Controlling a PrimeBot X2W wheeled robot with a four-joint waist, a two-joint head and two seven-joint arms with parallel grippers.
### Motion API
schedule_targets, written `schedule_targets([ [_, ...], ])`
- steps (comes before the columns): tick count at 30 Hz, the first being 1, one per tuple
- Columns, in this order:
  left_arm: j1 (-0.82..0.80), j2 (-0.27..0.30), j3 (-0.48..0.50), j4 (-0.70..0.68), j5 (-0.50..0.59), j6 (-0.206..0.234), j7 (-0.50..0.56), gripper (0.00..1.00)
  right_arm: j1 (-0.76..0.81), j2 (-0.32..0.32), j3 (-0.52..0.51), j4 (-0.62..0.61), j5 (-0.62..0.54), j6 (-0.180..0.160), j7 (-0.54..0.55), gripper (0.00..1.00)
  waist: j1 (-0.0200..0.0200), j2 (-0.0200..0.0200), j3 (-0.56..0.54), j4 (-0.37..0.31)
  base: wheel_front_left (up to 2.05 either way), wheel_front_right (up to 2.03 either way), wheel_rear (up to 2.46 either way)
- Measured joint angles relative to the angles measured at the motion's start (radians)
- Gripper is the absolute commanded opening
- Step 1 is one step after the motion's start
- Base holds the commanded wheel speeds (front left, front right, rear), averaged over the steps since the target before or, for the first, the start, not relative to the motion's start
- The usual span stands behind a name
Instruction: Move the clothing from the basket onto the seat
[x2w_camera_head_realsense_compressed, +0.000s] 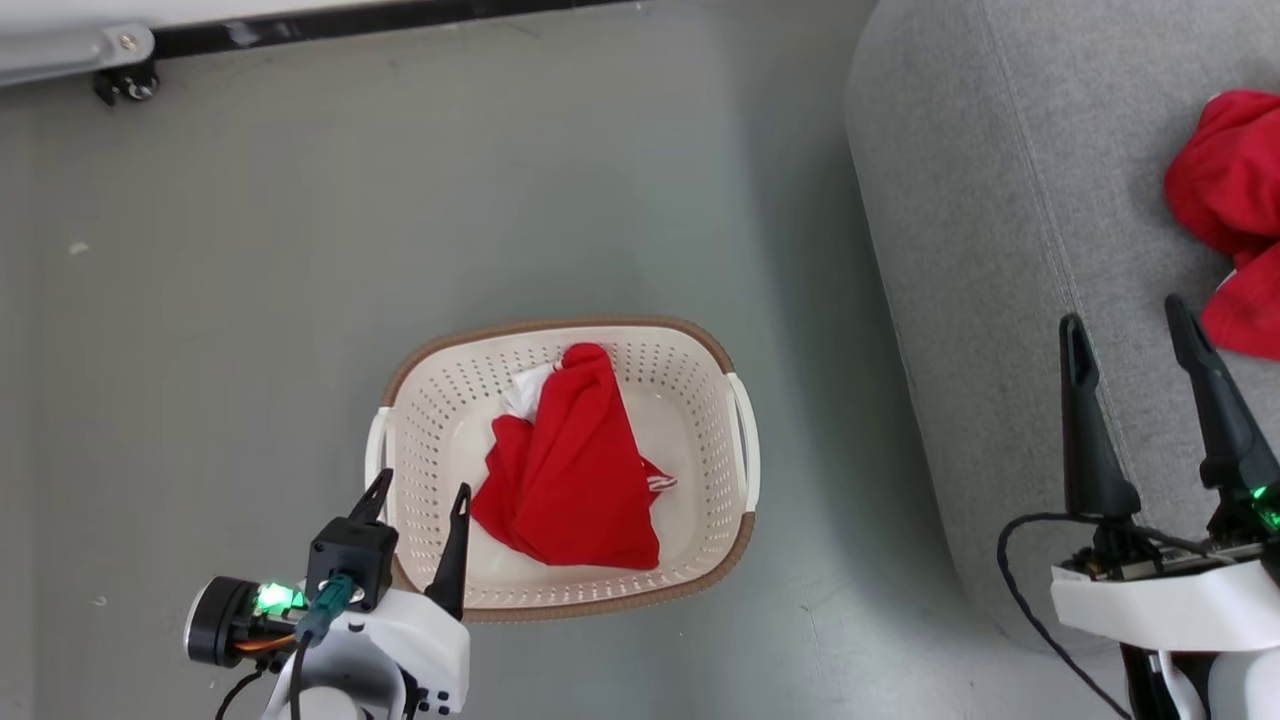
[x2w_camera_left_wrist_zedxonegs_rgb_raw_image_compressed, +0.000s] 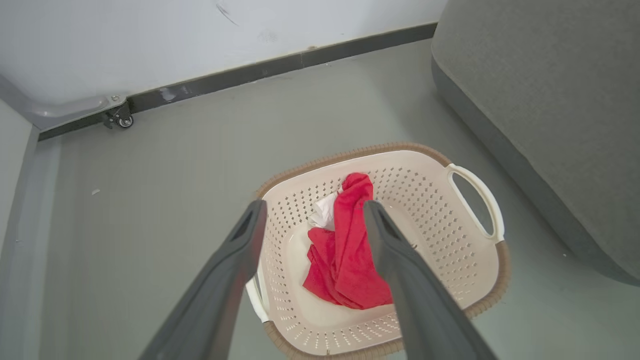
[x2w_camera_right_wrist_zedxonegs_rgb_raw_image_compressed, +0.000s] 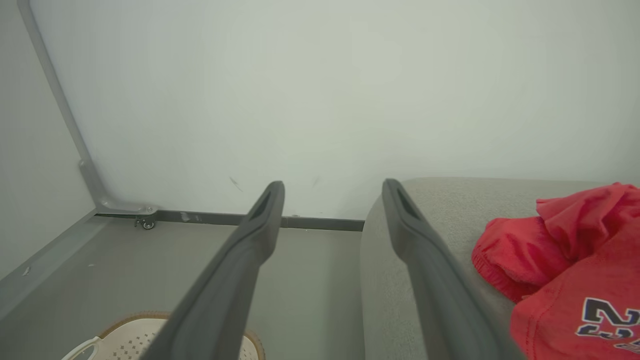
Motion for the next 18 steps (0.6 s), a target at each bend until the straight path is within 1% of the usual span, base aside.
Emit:
schedule_targets([
  [4,-0.026,0.000,-0.011,0.032,0.009,-0.005,0.007,1.00,-0.022,0.001,0.001,-0.009,0.000,0.000,-0.008,1.00,0.0000,0.0000,0.025,-0.012,0.00,0.00,0.00],
  [6,-0.041,0.001,-0.015,0.055,0.012,-0.016,0.011,1.00,-0.032,0.001,0.002,-0.013,0.000,0.000,-0.009,1.00,0.0000,0.0000,0.041,-0.019,0.00,0.00,0.00],
  [18,-0.146,0.002,-0.055,0.167,0.040,-0.044,0.028,1.00,-0.059,0.004,0.014,-0.016,0.009,0.000,-0.021,1.00,0.0000,0.0000,0.142,-0.065,0.00,0.00,0.00],
])
